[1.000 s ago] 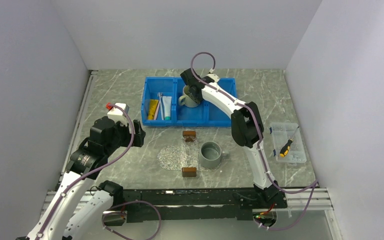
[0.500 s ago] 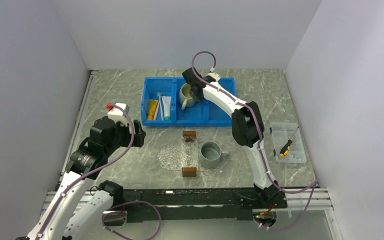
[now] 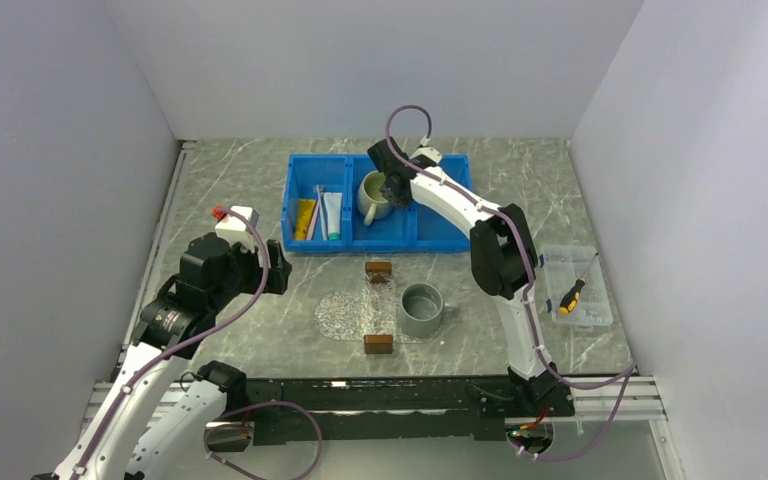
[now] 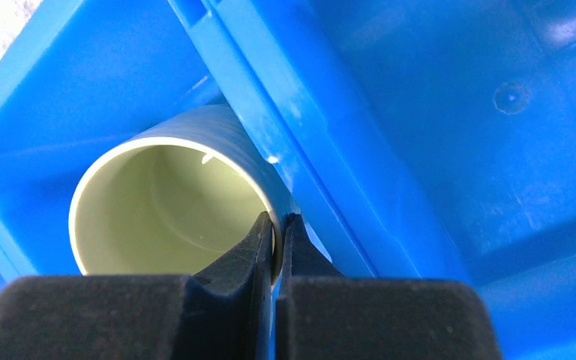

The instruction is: Prepare toiletry sets of a toothbrush and toothpaste on the tray

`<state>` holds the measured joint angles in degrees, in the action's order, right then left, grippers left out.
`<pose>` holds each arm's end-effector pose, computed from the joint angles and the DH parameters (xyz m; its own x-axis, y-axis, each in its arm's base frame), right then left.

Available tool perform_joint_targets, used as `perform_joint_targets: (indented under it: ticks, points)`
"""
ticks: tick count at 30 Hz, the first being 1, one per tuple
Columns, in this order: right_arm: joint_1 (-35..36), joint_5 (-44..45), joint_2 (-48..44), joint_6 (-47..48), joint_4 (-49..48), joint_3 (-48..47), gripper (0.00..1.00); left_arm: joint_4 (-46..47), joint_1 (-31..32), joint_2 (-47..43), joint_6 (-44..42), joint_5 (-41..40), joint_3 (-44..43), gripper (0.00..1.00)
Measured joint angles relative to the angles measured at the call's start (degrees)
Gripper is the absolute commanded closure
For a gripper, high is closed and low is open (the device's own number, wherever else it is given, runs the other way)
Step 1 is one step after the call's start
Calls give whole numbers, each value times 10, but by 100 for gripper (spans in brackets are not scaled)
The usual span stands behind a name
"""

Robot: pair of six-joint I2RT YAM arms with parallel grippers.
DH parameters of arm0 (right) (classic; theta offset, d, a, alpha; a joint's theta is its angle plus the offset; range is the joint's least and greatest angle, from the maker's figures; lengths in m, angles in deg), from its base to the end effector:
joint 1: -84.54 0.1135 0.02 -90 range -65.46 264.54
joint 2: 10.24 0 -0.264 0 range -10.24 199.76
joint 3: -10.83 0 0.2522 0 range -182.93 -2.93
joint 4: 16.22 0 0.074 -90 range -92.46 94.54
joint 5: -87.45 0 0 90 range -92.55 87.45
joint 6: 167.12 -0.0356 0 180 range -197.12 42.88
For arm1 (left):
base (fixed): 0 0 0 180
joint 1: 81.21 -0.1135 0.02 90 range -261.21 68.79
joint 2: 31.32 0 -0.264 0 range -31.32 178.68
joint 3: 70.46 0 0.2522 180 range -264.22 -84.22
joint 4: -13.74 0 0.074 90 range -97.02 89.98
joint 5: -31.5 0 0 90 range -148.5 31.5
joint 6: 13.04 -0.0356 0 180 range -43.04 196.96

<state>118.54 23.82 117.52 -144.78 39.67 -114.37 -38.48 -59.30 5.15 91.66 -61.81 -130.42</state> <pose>0.4143 0.2603 0.2207 -0.5537 0.6261 -0.5490 0.5363 0.7725 0.3401 0.1261 -0.0485 0.3183 -0.5140 -0.0663 -0.8552 0.2017 0.9597 -0.1957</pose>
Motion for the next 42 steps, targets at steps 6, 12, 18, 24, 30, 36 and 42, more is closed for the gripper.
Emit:
perform_joint_targets:
  ticks: [6,12,18,24,30,36,42]
  points:
    - [2,-12,-49,9,-3,41,100,0,0,0,0,0,0,1]
    - [3,-14,-106,17,-15,66,100,0,0,0,0,0,0,1]
    - [8,-11,-155,24,-21,80,100,0,0,0,0,0,0,1]
    - [26,-8,-219,34,-28,140,100,0,0,-3,0,7,0,1]
    - [71,10,-267,52,-30,195,100,2,0,-12,-2,19,0,1]
    - [124,22,-309,61,-32,232,100,-10,0,2,4,43,-35,1]
    - [160,31,-345,66,-31,253,100,-24,0,24,19,64,-100,1]
